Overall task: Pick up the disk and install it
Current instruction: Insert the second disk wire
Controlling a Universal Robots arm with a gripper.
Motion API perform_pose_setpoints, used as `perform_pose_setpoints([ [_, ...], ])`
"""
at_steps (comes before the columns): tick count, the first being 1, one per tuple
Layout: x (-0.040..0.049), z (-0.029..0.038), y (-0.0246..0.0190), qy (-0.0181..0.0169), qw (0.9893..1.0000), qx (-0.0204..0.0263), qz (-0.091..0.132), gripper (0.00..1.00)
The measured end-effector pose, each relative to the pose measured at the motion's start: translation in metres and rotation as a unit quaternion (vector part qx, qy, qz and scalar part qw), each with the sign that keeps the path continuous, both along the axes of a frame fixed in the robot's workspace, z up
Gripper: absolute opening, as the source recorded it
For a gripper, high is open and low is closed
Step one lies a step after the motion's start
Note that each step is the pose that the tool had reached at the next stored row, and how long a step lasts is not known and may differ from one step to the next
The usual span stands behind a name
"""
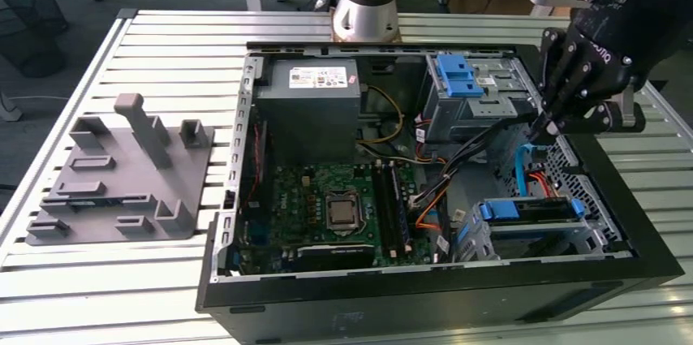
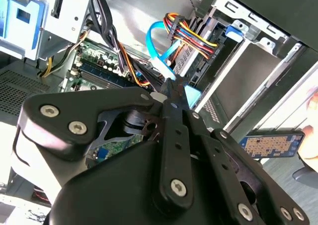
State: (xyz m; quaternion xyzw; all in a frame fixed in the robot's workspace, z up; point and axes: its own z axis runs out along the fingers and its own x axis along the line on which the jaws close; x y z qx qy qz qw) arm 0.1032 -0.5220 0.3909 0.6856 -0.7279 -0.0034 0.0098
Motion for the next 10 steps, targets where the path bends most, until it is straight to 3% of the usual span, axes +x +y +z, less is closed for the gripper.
perform_pose_setpoints([
  [8, 0.0, -0.0029, 0.0, -0.0041, 1.0, -0.0003, 0.0, 0.11],
  [10, 0.0, -0.003, 0.0, -0.0049, 1.0, -0.0036, 0.0, 0.17],
])
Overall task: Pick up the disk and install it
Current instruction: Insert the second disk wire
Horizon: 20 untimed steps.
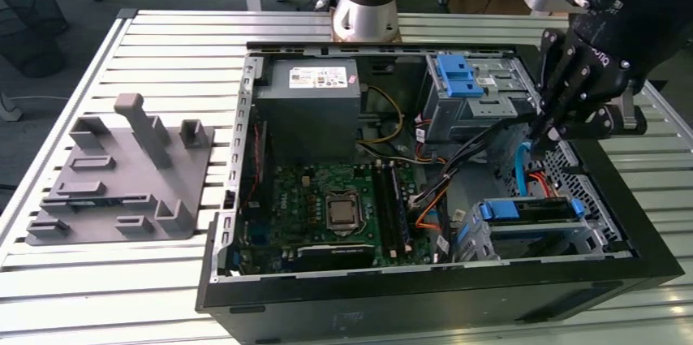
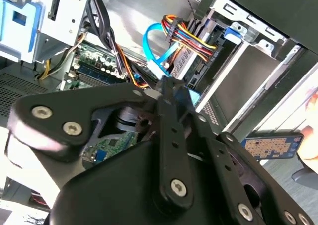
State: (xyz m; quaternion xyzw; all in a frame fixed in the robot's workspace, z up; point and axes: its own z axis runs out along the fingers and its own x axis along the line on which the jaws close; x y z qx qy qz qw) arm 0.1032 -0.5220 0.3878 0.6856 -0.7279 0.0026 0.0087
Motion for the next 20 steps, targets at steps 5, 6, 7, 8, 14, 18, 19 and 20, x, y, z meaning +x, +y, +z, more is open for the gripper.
perform_pose_setpoints([
  [5, 0.0, -0.0029, 0.0, -0.0011, 1.0, -0.0061, 0.0, 0.24],
  [6, 0.0, -0.0042, 0.0, -0.0015, 1.0, -0.0062, 0.0, 0.24],
  [7, -0.0001, -0.0056, 0.0, -0.0021, 1.0, -0.0062, 0.0, 0.24],
  [8, -0.0001, -0.007, 0.0, -0.0029, 1.0, -0.0062, 0.0, 0.24],
  [14, 0.0, -0.0144, 0.0, -0.0083, 0.9999, -0.0083, 0.0, 0.22],
  [18, 0.0, -0.0157, 0.0, -0.0089, 0.9999, -0.0106, 0.0, 0.16],
  [19, 0.0, -0.0157, 0.0, -0.0089, 0.9999, -0.0106, 0.0, 0.16],
  [20, 0.0, -0.0158, 0.0, -0.0089, 0.9999, -0.0106, 0.0, 0.16],
])
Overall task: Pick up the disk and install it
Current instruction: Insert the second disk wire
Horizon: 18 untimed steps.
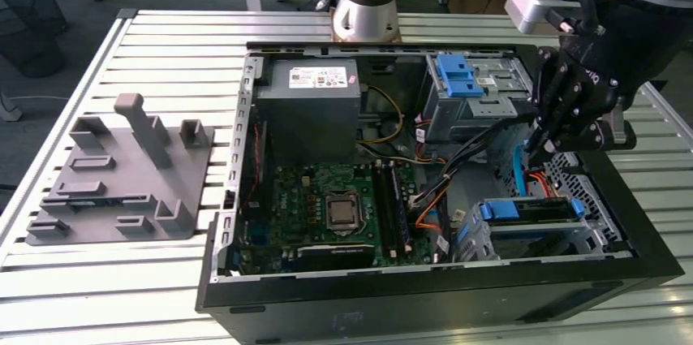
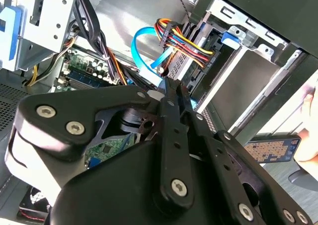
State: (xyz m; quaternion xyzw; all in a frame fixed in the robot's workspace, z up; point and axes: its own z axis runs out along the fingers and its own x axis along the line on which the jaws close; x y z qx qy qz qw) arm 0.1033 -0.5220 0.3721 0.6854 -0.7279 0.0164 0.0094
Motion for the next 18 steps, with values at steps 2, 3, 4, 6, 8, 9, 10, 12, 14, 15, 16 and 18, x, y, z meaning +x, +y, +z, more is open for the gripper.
perform_pose_setpoints([
  [2, 0.0, -0.0001, 0.0, 0.0, 1.0, 0.0, 0.0, 0.16],
  [3, 0.0, -0.0001, 0.0, 0.0, 1.0, 0.0, 0.0, 0.16],
  [4, 0.0, -0.0001, 0.0, 0.0, 1.0, 0.0, 0.0, 0.16],
  [6, 0.0, -0.0002, 0.0, 0.0, 1.0, 0.0, 0.0, 0.16],
  [8, 0.0, -0.0002, 0.0, 0.0, 1.0, 0.0, 0.0, 0.16],
  [9, 0.0, -0.0002, 0.0, 0.0, 1.0, 0.0, 0.0, 0.16],
  [10, 0.0001, -0.0002, 0.0, 0.0, 1.0, 0.0, 0.0, 0.16],
  [12, 0.0002, -0.0003, 0.0, 0.0, 1.0, 0.0001, 0.0, 0.16],
  [14, 0.0004, -0.0003, -0.0004, 0.0001, 1.0, 0.0003, 0.0, 0.16],
  [15, 0.0006, -0.0003, -0.0011, 0.0004, 1.0, 0.0028, 0.0, 0.16],
  [16, 0.0006, -0.0003, -0.0021, 0.0011, 1.0, 0.0091, 0.0, 0.16],
  [18, 0.0006, -0.0007, -0.0044, 0.0021, 0.9997, 0.0251, 0.0, 0.16],
])
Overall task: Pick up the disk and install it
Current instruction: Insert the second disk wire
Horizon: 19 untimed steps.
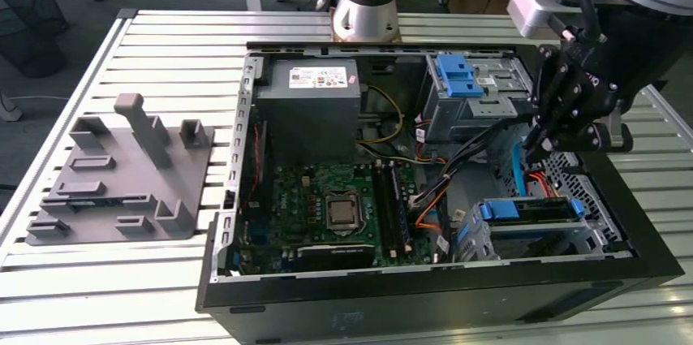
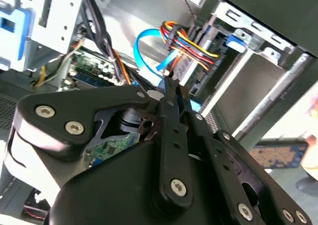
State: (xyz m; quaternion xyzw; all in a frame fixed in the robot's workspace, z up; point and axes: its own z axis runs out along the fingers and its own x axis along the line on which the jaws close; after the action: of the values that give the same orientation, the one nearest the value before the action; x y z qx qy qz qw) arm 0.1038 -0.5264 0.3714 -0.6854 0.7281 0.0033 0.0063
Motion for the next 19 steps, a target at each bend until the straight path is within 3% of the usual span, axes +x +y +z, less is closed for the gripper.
perform_pose_setpoints([
  [2, 0.0, -0.0004, -0.0026, 0.0006, 0.9999, 0.0171, 0.0, 0.16],
  [4, 0.0, -0.0021, -0.0066, 0.0007, 0.9997, 0.0241, 0.0, 0.16],
  [12, 0.0, -0.0144, -0.0268, 0.0008, 0.9996, 0.0272, 0.0, 0.16],
  [19, 0.0001, -0.0168, -0.0364, 0.0007, 0.9996, 0.0271, 0.0, 0.16],
])
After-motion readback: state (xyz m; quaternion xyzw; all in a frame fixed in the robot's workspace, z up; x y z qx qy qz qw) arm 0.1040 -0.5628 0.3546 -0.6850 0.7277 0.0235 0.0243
